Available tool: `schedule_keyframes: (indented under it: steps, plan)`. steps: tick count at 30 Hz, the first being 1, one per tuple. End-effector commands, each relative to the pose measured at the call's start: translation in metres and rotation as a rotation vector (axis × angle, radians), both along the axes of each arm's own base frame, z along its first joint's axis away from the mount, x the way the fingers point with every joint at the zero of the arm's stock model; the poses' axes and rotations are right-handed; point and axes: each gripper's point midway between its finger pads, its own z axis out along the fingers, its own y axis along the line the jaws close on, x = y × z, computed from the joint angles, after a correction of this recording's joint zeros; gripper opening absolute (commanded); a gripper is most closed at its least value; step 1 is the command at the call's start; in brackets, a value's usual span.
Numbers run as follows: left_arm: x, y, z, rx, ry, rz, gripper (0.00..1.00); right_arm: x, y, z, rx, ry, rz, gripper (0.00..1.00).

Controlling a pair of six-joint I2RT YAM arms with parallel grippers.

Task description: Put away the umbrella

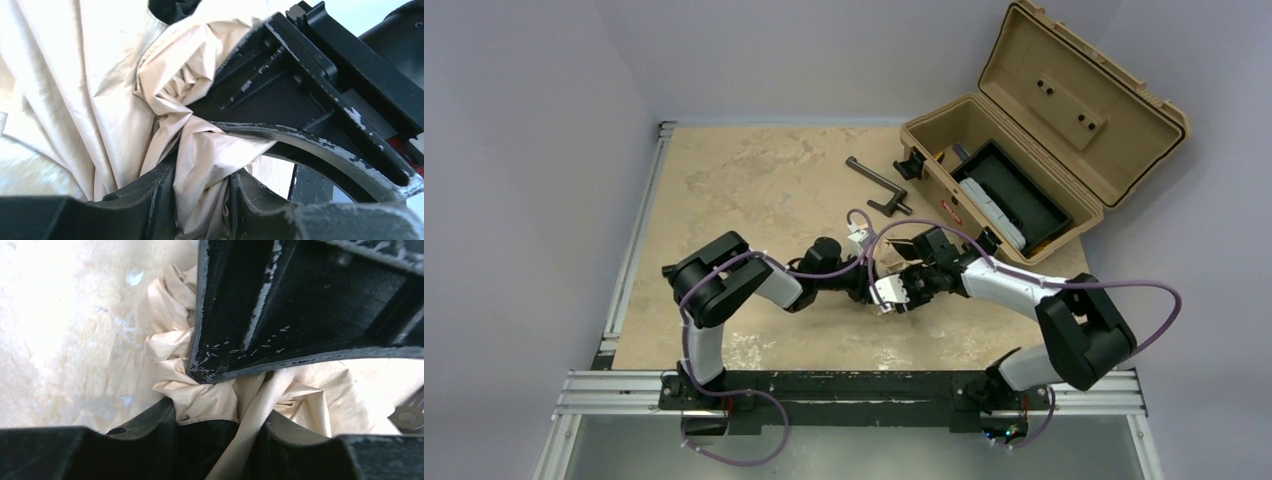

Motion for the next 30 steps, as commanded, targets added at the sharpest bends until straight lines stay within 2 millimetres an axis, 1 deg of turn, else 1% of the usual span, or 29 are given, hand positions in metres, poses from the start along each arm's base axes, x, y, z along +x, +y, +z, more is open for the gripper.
schedule_keyframes:
  steps: [1,2,4,7,9,10,13,14,16,18,19,20,22,24,28,29,30]
  plan:
    - [-0.087,0.097,-0.085,0.377,0.516,0.039,0.24,0.022,-0.012,-0.014,-0.086,-0.012,-0.114,0.26]
    - [-0.079,0.094,-0.073,0.327,0.503,0.056,0.28,0.017,-0.012,-0.016,-0.089,0.017,-0.113,0.23]
    - [-0.062,0.09,-0.047,0.247,0.455,0.086,0.44,0.008,-0.008,-0.012,-0.082,0.087,-0.101,0.18]
    - [-0.04,0.088,-0.009,0.168,0.347,0.13,0.57,-0.01,-0.005,-0.014,-0.089,0.204,-0.081,0.15]
    - [-0.03,0.09,0.014,0.144,0.258,0.157,0.6,-0.019,-0.002,-0.015,-0.097,0.282,-0.076,0.12]
    - [-0.026,0.093,0.022,0.15,0.216,0.175,0.6,-0.022,-0.001,-0.016,-0.102,0.318,-0.082,0.12]
    - [-0.016,0.114,0.042,0.192,0.049,0.242,0.6,-0.03,0.001,-0.018,-0.119,0.408,-0.104,0.1]
    - [-0.016,0.122,0.046,0.204,-0.02,0.256,0.6,-0.032,0.001,-0.018,-0.125,0.436,-0.115,0.1]
    - [-0.02,0.132,0.061,0.205,-0.212,0.261,0.6,-0.04,0.002,-0.02,-0.14,0.511,-0.125,0.08]
    - [-0.028,0.132,0.08,0.18,-0.436,0.243,0.61,-0.05,0.002,-0.021,-0.159,0.593,-0.133,0.08]
    - [-0.038,0.128,0.084,0.166,-0.527,0.217,0.61,-0.053,0.002,-0.022,-0.17,0.628,-0.141,0.06]
    - [-0.041,0.128,0.087,0.153,-0.599,0.209,0.61,-0.055,0.003,-0.024,-0.177,0.661,-0.142,0.06]
    - [-0.042,0.13,0.088,0.145,-0.686,0.231,0.61,-0.06,0.005,-0.029,-0.193,0.718,-0.155,0.05]
    - [-0.045,0.128,0.089,0.158,-0.783,0.216,0.61,-0.064,0.006,-0.034,-0.204,0.771,-0.169,0.04]
    - [-0.052,0.113,0.086,0.295,-1.005,0.079,0.63,-0.063,0.004,-0.047,-0.232,0.796,-0.204,0.03]
    - [-0.051,0.108,0.084,0.341,-1.046,0.05,0.63,-0.062,0.004,-0.049,-0.235,0.794,-0.214,0.03]
    - [-0.046,0.105,0.086,0.386,-1.078,0.054,0.63,-0.062,0.005,-0.05,-0.235,0.797,-0.217,0.03]
